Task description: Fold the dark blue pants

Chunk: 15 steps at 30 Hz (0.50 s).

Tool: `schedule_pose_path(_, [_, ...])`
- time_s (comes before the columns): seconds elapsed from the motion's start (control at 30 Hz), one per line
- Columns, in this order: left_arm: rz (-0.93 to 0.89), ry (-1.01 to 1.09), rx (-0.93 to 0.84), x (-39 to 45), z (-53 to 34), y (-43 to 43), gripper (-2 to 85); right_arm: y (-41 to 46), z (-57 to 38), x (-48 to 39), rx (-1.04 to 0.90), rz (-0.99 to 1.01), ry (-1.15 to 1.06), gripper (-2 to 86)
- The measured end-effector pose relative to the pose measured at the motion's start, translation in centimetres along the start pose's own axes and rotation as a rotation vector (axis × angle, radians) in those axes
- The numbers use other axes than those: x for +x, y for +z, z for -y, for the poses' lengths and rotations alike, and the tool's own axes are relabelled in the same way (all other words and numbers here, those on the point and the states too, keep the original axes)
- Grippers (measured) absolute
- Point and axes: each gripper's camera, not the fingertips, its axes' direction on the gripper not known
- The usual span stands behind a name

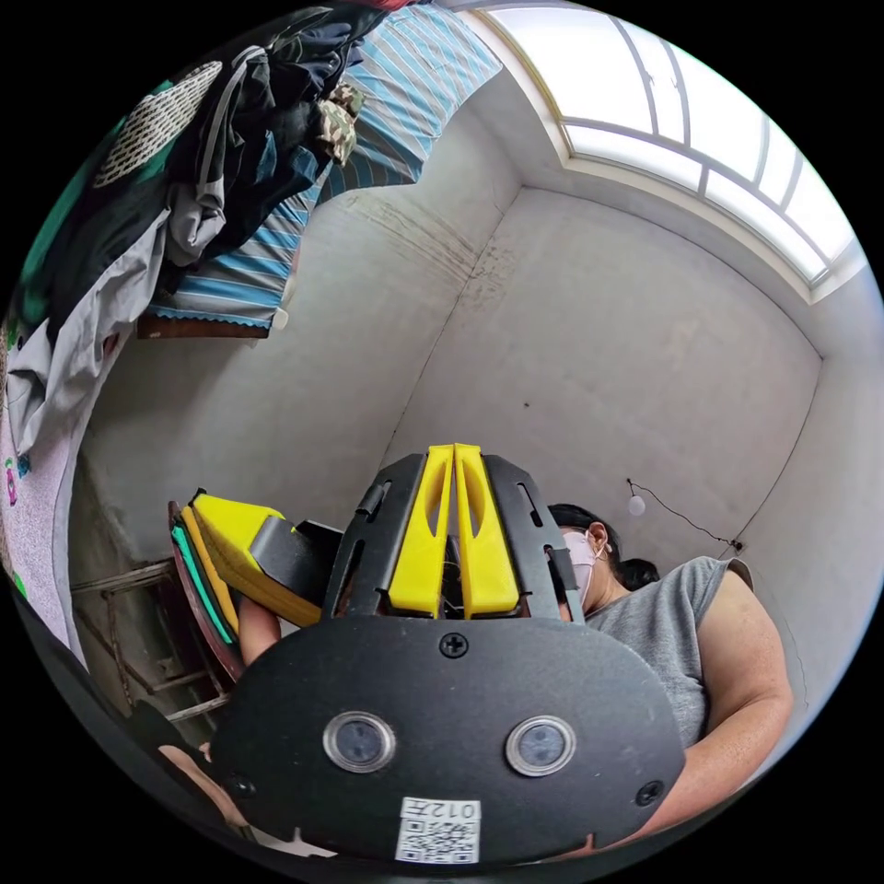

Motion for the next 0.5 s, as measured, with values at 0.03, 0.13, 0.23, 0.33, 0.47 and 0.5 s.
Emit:
schedule_pose_path(0.03, [0.001, -0.004, -0.003, -0.2, -0.2, 0.1, 0.6, -0.3, -0.2, 0.0, -0.001, 0.002, 0.006, -0.9])
schedule_pose_path(0.13, [0.005, -0.009, -0.017, -0.4, -0.7, 0.4, 0.6, -1.2, -1.1, -0.4, 0.011, 0.008, 0.018, -0.9])
schedule_pose_path(0.23, [0.000, -0.012, -0.030, -0.6, -1.1, 0.5, 0.6, -2.0, -2.1, -1.1, 0.019, 0.008, 0.025, -0.9])
schedule_pose_path(0.33, [-0.002, -0.019, -0.031, -1.1, -1.7, 0.6, 0.6, -2.7, -3.1, -1.8, 0.020, 0.006, 0.031, -0.9])
schedule_pose_path(0.47, [-0.014, -0.028, -0.036, -1.7, -2.4, 0.7, 0.6, -3.6, -4.6, -3.2, 0.026, -0.003, 0.035, -0.9])
schedule_pose_path(0.5, [-0.016, -0.029, -0.037, -1.8, -2.5, 0.6, 0.6, -3.8, -5.2, -3.8, 0.027, -0.009, 0.035, -0.9])
